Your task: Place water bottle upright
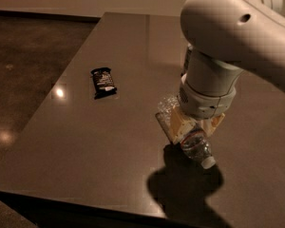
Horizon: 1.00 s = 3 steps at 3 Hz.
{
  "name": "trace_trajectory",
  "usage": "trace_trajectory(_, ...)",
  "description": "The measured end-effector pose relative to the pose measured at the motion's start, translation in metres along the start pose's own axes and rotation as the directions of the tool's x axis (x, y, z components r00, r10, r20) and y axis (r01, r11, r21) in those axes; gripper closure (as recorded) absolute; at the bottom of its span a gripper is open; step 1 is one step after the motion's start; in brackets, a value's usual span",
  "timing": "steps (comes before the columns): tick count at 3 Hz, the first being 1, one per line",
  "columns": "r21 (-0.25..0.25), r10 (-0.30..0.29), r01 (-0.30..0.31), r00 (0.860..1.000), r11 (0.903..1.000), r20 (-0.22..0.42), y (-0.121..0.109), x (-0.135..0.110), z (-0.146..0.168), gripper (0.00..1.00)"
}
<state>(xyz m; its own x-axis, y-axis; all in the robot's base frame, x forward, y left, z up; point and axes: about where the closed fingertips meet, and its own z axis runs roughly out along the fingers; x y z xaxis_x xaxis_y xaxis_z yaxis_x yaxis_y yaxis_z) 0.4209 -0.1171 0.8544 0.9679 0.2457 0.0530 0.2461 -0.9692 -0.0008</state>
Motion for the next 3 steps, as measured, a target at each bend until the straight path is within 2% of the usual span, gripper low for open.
trace_trajectory(1,-0.003,-0.014,0.014,1.000,0.9999,0.010,-0.005,-0.002,-0.007,0.77)
trace_trajectory(2,0.037,-0.002,0.002,1.000,0.9993,0.013,-0.013,-0.001,-0.020,0.99)
trace_trajectory(3,0.090,0.027,-0.029,0.999,0.9955,0.016,-0.019,0.000,-0.033,1.00)
